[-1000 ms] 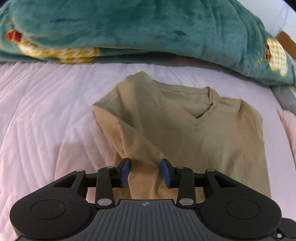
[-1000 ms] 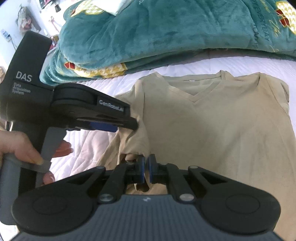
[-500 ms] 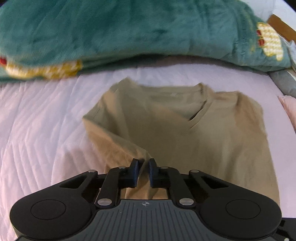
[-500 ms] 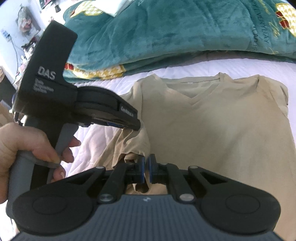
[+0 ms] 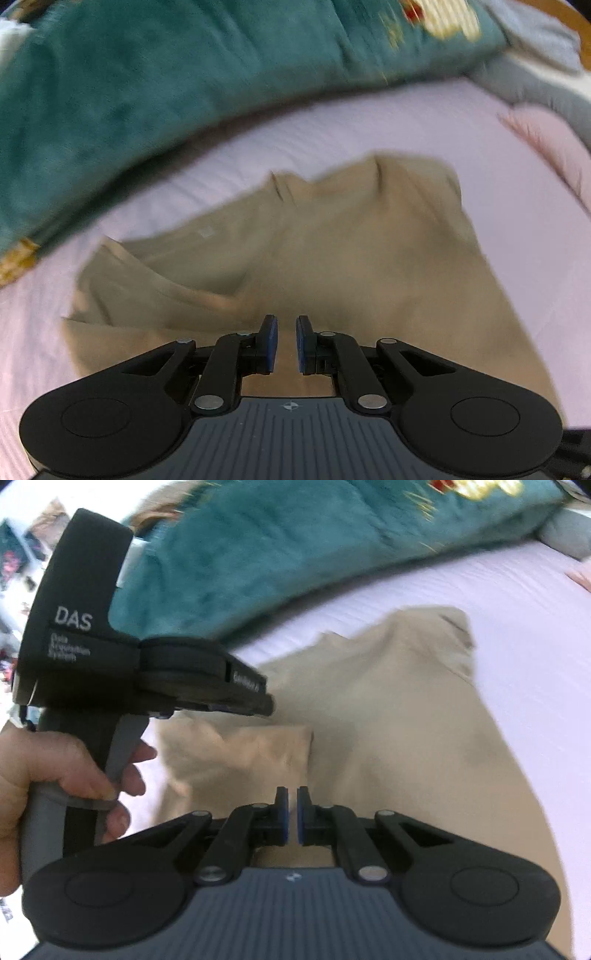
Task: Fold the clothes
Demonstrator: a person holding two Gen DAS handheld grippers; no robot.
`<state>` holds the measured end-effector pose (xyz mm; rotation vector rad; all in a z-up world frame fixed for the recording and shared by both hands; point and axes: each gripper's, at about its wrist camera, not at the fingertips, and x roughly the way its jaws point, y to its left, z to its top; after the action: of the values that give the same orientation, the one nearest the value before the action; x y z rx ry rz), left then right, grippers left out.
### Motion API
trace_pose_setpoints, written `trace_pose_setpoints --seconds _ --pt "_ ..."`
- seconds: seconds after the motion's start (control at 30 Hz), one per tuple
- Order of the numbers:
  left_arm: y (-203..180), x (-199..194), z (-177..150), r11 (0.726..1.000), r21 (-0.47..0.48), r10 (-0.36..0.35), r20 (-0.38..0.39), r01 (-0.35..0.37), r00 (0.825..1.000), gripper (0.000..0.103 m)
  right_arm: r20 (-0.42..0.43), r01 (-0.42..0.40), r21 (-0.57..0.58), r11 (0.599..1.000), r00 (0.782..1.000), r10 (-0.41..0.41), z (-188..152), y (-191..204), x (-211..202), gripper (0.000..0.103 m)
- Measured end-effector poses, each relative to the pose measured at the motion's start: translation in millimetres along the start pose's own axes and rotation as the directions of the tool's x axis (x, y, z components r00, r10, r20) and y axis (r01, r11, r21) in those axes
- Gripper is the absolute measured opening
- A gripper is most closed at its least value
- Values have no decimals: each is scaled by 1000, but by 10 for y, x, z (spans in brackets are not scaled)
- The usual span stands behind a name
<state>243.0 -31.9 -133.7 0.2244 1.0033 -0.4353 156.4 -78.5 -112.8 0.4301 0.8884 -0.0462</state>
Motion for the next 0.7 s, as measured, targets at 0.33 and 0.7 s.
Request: trace_pose_setpoints --seconds 0.33,0.7 --pt "266 -283 -276 996 -84 20 9 -19 1000 45 -61 18 -19 1000 998 -19 -85 -89 -130 18" --pt "845 -1485 -1337 975 -211 44 -103 -65 994 46 -112 -190 -185 964 979 171 -625 937 -1101 28"
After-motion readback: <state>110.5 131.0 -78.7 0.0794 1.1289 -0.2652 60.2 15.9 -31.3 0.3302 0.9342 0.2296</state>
